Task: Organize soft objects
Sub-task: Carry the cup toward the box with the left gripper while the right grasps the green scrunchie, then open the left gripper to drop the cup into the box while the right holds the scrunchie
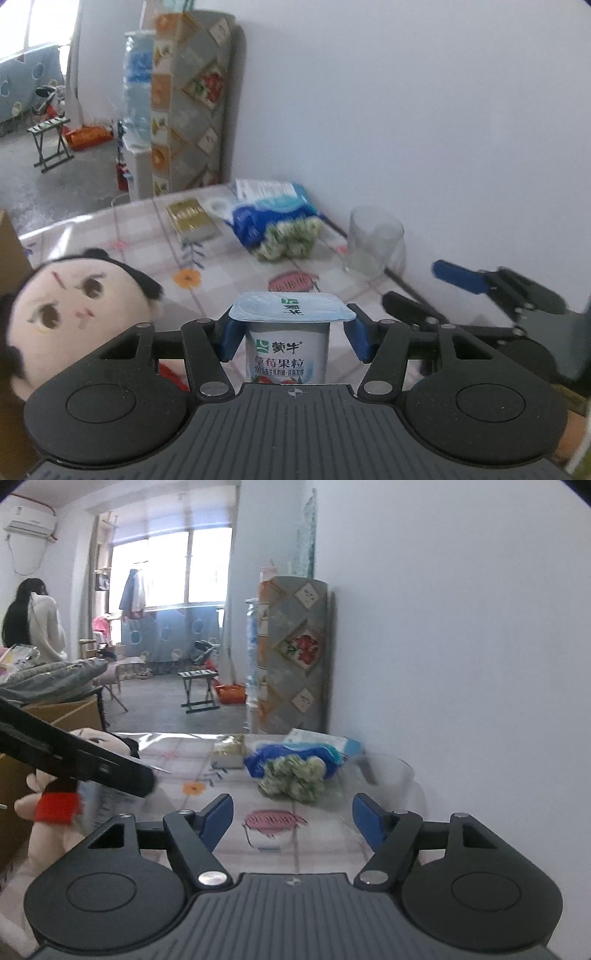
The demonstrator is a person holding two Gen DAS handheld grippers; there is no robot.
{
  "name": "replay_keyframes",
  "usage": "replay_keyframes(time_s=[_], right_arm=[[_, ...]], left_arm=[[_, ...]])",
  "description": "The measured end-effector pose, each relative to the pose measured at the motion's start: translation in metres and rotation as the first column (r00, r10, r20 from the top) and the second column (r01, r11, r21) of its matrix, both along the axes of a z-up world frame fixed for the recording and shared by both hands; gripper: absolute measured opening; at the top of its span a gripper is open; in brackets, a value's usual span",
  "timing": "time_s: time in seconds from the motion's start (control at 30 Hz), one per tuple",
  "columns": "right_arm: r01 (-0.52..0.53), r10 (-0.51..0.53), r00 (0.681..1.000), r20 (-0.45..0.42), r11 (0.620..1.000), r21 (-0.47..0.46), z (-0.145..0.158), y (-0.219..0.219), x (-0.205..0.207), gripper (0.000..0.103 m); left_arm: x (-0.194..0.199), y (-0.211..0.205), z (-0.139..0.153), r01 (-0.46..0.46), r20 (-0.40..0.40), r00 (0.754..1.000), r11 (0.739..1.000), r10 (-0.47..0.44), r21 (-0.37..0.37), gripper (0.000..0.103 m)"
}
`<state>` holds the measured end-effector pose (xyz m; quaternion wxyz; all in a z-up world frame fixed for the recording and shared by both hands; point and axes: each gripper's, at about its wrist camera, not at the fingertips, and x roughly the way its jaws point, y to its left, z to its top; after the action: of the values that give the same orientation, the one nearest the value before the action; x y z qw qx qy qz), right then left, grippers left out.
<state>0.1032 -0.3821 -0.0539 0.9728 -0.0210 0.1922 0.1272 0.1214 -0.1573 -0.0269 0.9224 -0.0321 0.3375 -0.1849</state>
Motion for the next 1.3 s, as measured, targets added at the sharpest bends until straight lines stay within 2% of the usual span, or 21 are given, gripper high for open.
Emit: replay_keyframes(time_s=[0.1,0.2,0.33,0.43,0.57,0.73,0.83,0.87,0.9,1.0,1.13,1.2,1.3], right_arm=[[-0.04,0.04,0.999,-0.017,0.999,-0.003,0.003,0.007,0.024,0.071],[-0.088,0.086,0.995,-0.04,0.995,-0.052,0.005,0.02,0.057,0.071],[-0.156,0.141,0.985,-0.096,0.974,-0.164,-0.003,0.047,0.106,0.071],[-0.187,0.156,0.978,-0.14,0.95,-0.251,-0.016,0.069,0.141,0.071],[-0.205,0.148,0.972,-0.182,0.913,-0.353,-0.034,0.092,0.171,0.071],[-0.208,0.117,0.97,-0.215,0.855,-0.475,-0.054,0.111,0.199,0.071],[-0.199,0.079,0.966,-0.245,0.832,-0.518,-0.061,0.113,0.206,0.062],[-0.197,0.068,0.964,-0.258,0.831,-0.519,-0.063,0.113,0.207,0.059],[-0.199,0.063,0.961,-0.269,0.833,-0.516,-0.064,0.111,0.207,0.051],[-0.184,0.031,0.956,-0.29,0.837,-0.516,-0.065,0.106,0.204,0.038],[-0.163,0.02,0.959,-0.284,0.856,-0.49,-0.059,0.099,0.194,0.032],[-0.148,0.023,0.962,-0.271,0.879,-0.453,-0.048,0.093,0.185,0.032],[-0.134,0.044,0.966,-0.254,0.928,-0.348,-0.022,0.082,0.164,0.032]], left_arm=[[-0.005,0.016,0.015,-0.019,0.024,1.0,0.999,0.02,-0.031,0.057],[-0.012,0.037,0.033,-0.039,0.045,0.998,0.996,0.043,-0.076,0.057],[-0.026,0.068,0.063,-0.072,0.093,0.992,0.991,0.083,-0.116,0.057],[-0.036,0.098,0.081,-0.132,0.114,0.983,0.983,0.147,-0.129,0.057],[-0.045,0.142,0.094,-0.23,0.093,0.965,0.959,0.247,-0.165,0.057],[-0.051,0.186,0.096,-0.337,0.052,0.935,0.924,0.351,-0.18,0.057],[-0.053,0.209,0.091,-0.399,0.025,0.912,0.9,0.409,-0.178,0.056],[-0.053,0.215,0.089,-0.423,0.016,0.902,0.889,0.432,-0.174,0.057],[-0.055,0.221,0.087,-0.437,0.01,0.895,0.883,0.445,-0.174,0.057],[-0.054,0.235,0.081,-0.458,-0.005,0.885,0.871,0.465,-0.179,0.057],[-0.049,0.251,0.069,-0.474,-0.038,0.879,0.86,0.476,-0.189,0.056],[-0.047,0.258,0.064,-0.478,-0.053,0.877,0.857,0.477,-0.194,0.056],[-0.046,0.268,0.056,-0.489,-0.075,0.872,0.85,0.484,-0.199,0.056]])
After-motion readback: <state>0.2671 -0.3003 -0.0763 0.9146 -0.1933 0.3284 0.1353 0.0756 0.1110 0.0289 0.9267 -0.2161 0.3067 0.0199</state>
